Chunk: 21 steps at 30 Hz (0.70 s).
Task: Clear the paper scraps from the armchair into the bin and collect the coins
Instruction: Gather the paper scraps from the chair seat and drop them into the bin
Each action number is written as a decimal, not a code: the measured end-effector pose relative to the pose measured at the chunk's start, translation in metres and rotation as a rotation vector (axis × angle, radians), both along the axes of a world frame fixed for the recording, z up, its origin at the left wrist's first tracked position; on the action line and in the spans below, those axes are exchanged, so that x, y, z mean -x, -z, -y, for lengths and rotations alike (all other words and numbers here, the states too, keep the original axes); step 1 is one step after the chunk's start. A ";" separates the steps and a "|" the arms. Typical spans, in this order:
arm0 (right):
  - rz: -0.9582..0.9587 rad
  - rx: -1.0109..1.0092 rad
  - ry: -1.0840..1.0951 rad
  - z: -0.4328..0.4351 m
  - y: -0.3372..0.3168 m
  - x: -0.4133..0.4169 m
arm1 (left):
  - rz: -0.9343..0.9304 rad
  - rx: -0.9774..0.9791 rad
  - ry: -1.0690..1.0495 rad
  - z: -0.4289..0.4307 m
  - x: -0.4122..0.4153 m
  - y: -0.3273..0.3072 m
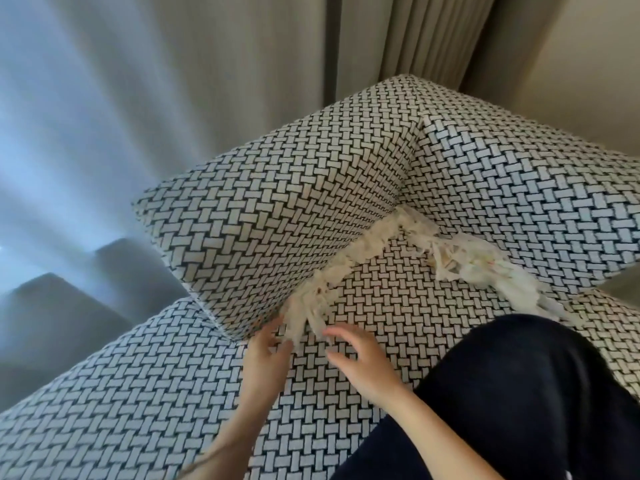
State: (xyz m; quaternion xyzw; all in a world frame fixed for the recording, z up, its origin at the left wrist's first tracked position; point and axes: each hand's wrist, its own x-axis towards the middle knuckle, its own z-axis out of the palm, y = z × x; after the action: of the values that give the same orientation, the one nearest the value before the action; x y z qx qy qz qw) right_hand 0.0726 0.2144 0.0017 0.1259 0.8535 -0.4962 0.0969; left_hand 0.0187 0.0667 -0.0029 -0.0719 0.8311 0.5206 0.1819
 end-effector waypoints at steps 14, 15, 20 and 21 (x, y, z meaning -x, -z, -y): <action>-0.017 0.074 -0.031 -0.007 0.011 -0.004 | 0.124 -0.200 0.152 -0.031 -0.010 -0.012; -0.054 0.120 0.022 -0.008 0.007 -0.004 | 0.116 -0.217 0.151 -0.032 -0.010 -0.013; -0.228 0.188 0.260 -0.014 -0.003 -0.006 | 0.063 -0.297 0.183 -0.039 -0.012 -0.019; -0.245 0.197 0.300 -0.016 -0.004 -0.007 | 0.059 -0.321 0.175 -0.041 -0.013 -0.021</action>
State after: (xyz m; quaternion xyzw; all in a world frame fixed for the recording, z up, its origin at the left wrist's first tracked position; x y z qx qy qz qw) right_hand 0.0794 0.2300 0.0055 0.1802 0.7780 -0.5978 -0.0706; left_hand 0.0316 0.1080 0.0178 0.0154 0.7347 0.6263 0.2600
